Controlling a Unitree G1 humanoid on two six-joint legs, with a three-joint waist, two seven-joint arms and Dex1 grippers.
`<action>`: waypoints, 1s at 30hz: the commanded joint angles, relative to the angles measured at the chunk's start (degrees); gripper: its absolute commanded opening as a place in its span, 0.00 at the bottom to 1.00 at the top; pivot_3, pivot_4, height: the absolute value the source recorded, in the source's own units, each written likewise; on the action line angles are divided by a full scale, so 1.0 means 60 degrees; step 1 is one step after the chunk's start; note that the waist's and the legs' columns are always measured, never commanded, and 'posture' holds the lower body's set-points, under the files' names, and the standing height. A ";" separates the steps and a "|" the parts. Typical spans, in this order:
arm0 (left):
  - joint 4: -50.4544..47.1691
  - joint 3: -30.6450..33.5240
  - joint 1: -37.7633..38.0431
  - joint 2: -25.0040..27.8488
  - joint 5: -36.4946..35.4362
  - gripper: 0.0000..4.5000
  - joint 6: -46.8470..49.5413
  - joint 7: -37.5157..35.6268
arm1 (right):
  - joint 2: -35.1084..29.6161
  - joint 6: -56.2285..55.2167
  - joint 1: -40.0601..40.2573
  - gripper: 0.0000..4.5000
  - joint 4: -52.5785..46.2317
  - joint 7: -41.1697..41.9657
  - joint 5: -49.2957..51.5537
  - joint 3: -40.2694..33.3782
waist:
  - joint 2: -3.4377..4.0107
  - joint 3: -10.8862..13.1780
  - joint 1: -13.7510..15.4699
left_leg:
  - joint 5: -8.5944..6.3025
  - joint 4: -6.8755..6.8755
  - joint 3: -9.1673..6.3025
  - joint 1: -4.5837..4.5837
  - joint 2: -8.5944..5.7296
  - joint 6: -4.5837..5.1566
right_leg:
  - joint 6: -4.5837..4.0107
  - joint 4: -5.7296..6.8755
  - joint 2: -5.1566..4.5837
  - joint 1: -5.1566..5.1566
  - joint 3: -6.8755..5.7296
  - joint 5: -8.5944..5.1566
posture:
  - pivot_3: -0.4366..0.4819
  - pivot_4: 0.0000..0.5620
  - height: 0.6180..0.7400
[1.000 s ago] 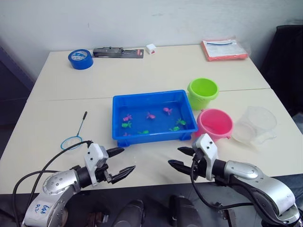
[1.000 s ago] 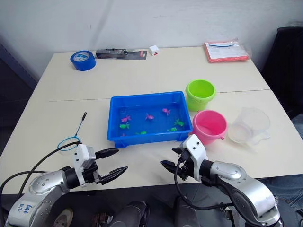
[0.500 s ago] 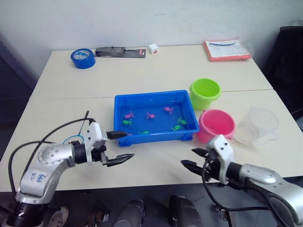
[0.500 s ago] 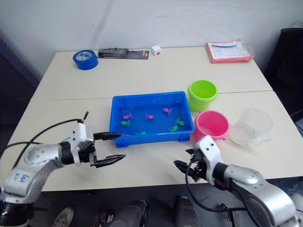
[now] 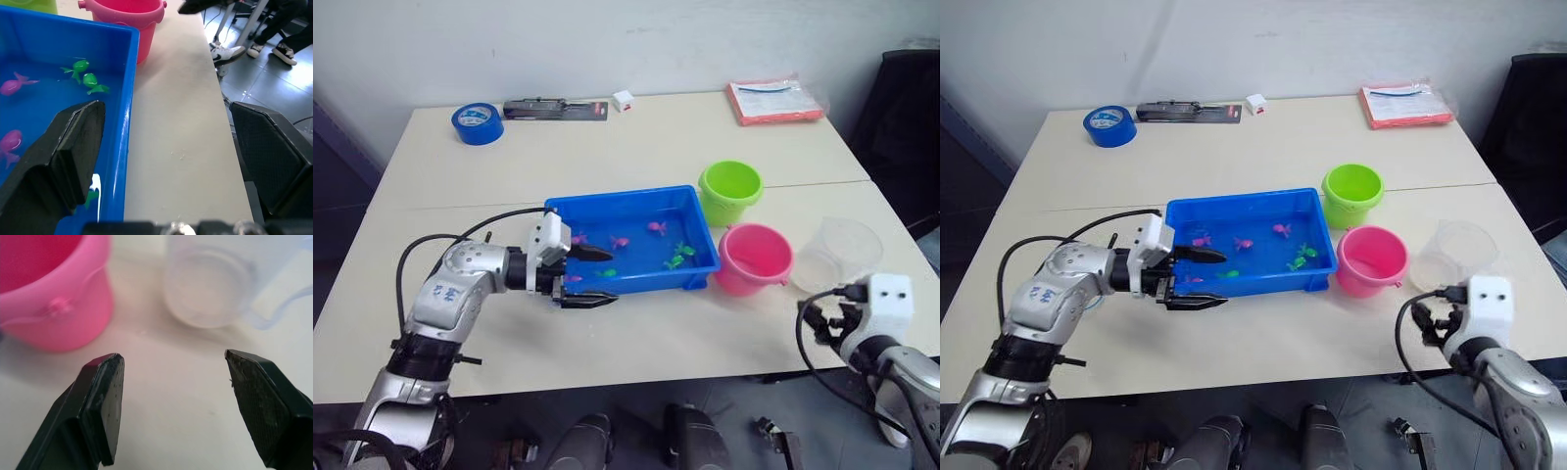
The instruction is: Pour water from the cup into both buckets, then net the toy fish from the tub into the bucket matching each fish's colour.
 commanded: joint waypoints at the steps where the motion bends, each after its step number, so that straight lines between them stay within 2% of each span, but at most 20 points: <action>1: 0.0453 -0.0091 -0.0529 -0.0259 0.0243 0.97 -0.0285 -0.0107 | 0.0628 -0.0280 -0.0416 1.00 0.0097 -0.1056 -0.0720 -0.0523 | 0.0000 0.0000 -0.0036 | 0.0001 -0.0001 0.0002 -0.0004 0.0001 -0.0002 | 0.0000 0.0004 0.0002 -0.0007 0.0003 0.0000 | 0.48 0.27 1.00; 6: 0.0676 -0.0120 -0.0700 -0.0384 0.0455 0.97 -0.0376 -0.0146 | 0.1205 -0.0493 -0.0958 1.00 0.0445 -0.1715 -0.1291 -0.0659 | 0.0003 -0.0002 -0.0198 | 0.0003 0.0003 0.0038 -0.0011 -0.0001 -0.0001 | 0.0000 0.0042 0.0006 -0.0037 0.0040 0.0000 | 0.48 0.27 1.00; 15: 0.0364 -0.0138 -0.0532 -0.0470 0.0575 0.97 -0.0210 0.0044 | 0.1514 -0.1282 -0.1979 1.00 0.1636 -0.1953 -0.1702 -0.0779 | 0.0005 -0.0003 -0.0386 | 0.0004 0.0006 0.0081 -0.0001 0.0006 -0.0001 | 0.0000 0.0096 0.0029 -0.0065 0.0097 0.0000 | 0.48 0.27 1.00; 30: -0.0021 0.0056 -0.0411 -0.0212 0.0601 0.97 0.0107 0.0242 | 0.1441 -0.2224 -0.3007 1.00 0.3136 -0.2024 -0.2065 -0.0516 | 0.0007 -0.0004 -0.0454 | 0.0004 0.0009 0.0093 -0.0001 0.0006 0.0000 | 0.0001 0.0131 0.0030 -0.0075 0.0107 0.0000 | 0.48 0.27 1.00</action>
